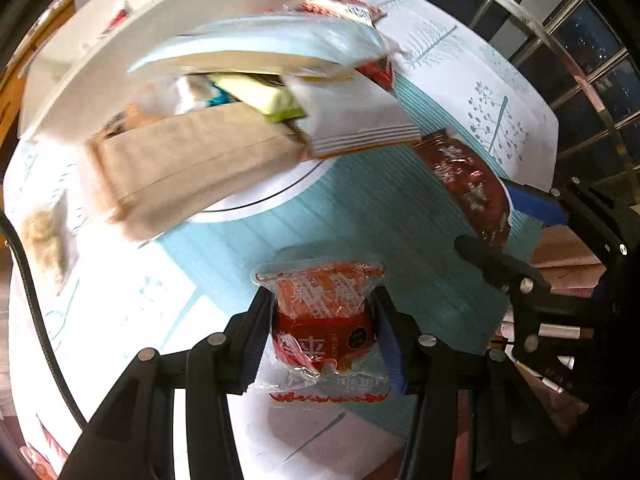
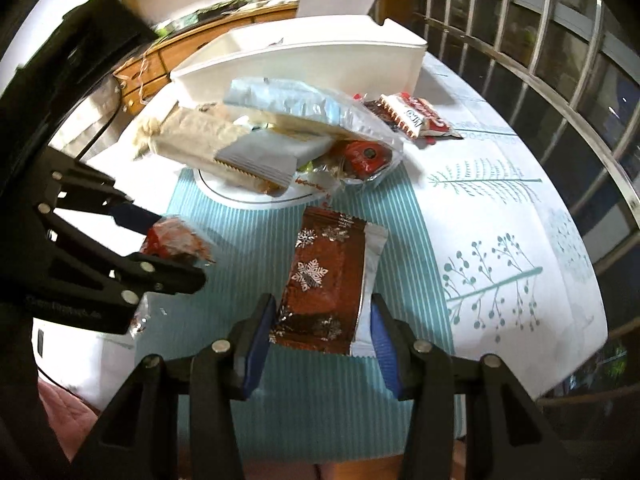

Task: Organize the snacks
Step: 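Carry both snacks into the white tray and open both tools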

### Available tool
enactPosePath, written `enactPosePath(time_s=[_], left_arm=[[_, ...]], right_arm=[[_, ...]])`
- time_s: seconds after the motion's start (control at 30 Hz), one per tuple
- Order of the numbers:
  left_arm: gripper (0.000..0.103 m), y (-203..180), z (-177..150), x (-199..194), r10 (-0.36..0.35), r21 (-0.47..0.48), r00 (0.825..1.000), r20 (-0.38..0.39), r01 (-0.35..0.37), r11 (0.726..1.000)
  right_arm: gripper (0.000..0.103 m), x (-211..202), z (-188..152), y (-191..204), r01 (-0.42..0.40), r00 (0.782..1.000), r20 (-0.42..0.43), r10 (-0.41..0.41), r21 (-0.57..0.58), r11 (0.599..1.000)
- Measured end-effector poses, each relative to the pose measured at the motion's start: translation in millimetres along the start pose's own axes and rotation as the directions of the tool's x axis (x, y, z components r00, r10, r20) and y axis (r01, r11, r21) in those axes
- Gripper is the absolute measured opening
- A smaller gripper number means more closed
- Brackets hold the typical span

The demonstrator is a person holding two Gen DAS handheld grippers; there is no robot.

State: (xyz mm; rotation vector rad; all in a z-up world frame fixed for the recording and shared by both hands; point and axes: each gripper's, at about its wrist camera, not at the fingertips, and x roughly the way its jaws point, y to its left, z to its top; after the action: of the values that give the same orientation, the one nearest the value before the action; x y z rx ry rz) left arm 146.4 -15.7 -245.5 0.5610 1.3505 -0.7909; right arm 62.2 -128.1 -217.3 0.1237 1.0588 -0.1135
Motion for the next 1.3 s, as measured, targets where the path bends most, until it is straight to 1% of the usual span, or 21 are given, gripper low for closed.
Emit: enactPosePath(time_s=[0.03,0.13,0.2,0.23,0.27,0.33,0.4,0.43,0.6,0.7,0.73,0.8,0.93,1.1,1.13,1.3], left_arm=[[0.048,2.4,-9.7,-7.2,0.004,0.0,1.0,0.015,-0.004,1.0],[0.048,17.1,-22.9,-26.5,0.025,0.003,0.998,0.05,-0.025,1.0],[0.048,34.2,-22.2,-36.8,0.036,-0.001,0.997,0.064,-0.036,0.999],[0.048,42.8,-27.3,-44.7,0.038,-0.011,0.997,0.072,-0.037,0.999],[0.048,48.9,-31.7,-49.7,0.029,-0.017,0.997,0.067,-0.028,0.999],[0.048,56.3,-25.2,-61.4,0.012,-0.028,0.998,0.058,-0.01,1.0],[0.048,69.4,-32.3,-77.0,0.0,-0.042,0.998,0.063,0.003,0.999],[0.048,69.4,-33.9,-79.5,-0.004,-0.044,0.998,0.063,0.007,0.999],[0.048,76.3,-29.9,-104.0,0.024,-0.054,0.998,0.054,-0.021,0.998],[0.048,86.0,-27.2,-120.0,0.005,-0.066,0.999,0.046,-0.002,0.998],[0.048,90.7,-24.8,-127.4,0.0,-0.074,0.999,0.046,0.003,0.997],[0.048,91.0,-10.7,-129.8,-0.004,-0.082,0.999,0.047,0.007,0.997],[0.048,104.2,11.2,-149.2,-0.001,-0.106,0.997,0.073,0.009,0.994],[0.048,121.5,45.6,-169.2,0.018,-0.144,0.991,0.129,0.001,0.99],[0.048,123.2,50.3,-171.2,0.018,-0.149,0.991,0.135,0.002,0.989],[0.049,141.1,93.1,-170.8,0.029,-0.215,0.984,0.177,0.009,0.977]], right_arm=[[0.047,-3.4,-0.4,1.7,0.007,1.0,0.008,-0.007,0.011,1.0],[0.047,-14.5,1.8,6.7,0.035,0.999,0.038,-0.037,0.043,0.998],[0.047,-21.1,4.4,7.6,0.043,0.997,0.056,-0.046,0.062,0.997],[0.047,-25.8,6.7,7.9,0.045,0.996,0.07,-0.05,0.073,0.996],[0.047,-28.7,9.2,7.8,0.048,0.996,0.077,-0.054,0.079,0.996],[0.047,-35.4,15.5,6.2,0.058,0.994,0.092,-0.066,0.093,0.994],[0.047,-42.2,22.8,3.4,0.063,0.992,0.106,-0.074,0.109,0.992],[0.047,-45.3,26.1,2.0,0.065,0.991,0.112,-0.078,0.116,0.991],[0.047,-55.2,47.4,-5.7,0.088,0.986,0.133,-0.104,0.121,0.989],[0.047,-57.2,63.7,-8.6,0.094,0.983,0.147,-0.11,0.115,0.989],[0.047,-57.3,69.8,-9.2,0.096,0.982,0.15,-0.113,0.111,0.989],[0.047,-57.1,82.6,-9.5,0.102,0.981,0.157,-0.116,0.096,0.99],[0.047,-55.8,109.4,-10.0,0.086,0.978,0.184,-0.098,0.072,0.994],[0.047,-48.6,143.6,-8.8,0.073,0.976,0.203,-0.077,0.031,0.997],[0.047,-45.7,151.9,-8.4,0.062,0.977,0.205,-0.065,0.022,0.998],[0.047,-29.0,182.5,-6.5,0.035,0.978,0.208,-0.028,-0.026,0.999]])
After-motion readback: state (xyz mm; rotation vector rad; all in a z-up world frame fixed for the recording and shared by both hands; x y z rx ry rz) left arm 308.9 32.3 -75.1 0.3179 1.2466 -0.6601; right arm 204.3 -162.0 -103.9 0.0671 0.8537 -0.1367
